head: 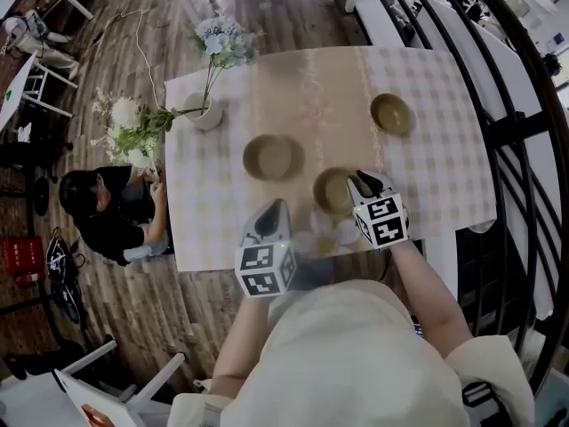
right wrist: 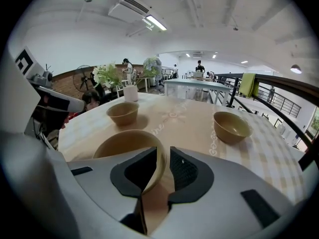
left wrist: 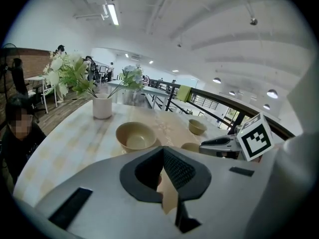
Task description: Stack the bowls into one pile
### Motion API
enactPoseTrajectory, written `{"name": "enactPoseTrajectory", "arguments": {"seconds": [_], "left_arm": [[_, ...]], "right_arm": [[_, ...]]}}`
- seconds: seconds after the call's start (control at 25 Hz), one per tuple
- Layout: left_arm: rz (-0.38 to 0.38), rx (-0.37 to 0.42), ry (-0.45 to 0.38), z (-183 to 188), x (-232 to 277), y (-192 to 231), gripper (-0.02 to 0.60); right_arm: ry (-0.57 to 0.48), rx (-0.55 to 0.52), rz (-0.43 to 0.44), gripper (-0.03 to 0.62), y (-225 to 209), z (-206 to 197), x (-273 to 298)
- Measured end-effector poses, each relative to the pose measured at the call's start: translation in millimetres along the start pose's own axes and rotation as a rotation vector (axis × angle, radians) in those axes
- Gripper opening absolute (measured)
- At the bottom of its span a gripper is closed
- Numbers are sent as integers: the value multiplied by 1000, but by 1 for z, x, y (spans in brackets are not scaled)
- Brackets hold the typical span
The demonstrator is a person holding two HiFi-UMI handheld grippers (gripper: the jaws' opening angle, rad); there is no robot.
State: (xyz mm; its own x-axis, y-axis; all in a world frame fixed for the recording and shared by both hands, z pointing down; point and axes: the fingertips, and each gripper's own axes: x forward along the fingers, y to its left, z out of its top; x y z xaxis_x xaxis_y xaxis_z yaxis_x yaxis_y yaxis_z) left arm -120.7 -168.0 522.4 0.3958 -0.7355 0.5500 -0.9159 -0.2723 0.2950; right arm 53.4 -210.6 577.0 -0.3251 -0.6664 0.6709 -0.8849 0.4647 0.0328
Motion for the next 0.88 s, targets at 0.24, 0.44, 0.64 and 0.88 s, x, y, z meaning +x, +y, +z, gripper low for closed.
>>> {"name": "enactPoseTrajectory", "arguments": {"seconds": [0.24,0.44,0.64,0.88], "left_arm": [[-6,-1,5,3,9,8,2],[-11,-2,5,5,12,14,3],[-11,-11,-8,9,11,19,2],[-5,-27,-13,9,6,20,2]], "right_arm": [[37,26,16,71,-1,-8,11],[56,34,13,38,0,-11,15],[48,40,13,25,1,-4,10],[10,67,1,12,0,16,-5]]}}
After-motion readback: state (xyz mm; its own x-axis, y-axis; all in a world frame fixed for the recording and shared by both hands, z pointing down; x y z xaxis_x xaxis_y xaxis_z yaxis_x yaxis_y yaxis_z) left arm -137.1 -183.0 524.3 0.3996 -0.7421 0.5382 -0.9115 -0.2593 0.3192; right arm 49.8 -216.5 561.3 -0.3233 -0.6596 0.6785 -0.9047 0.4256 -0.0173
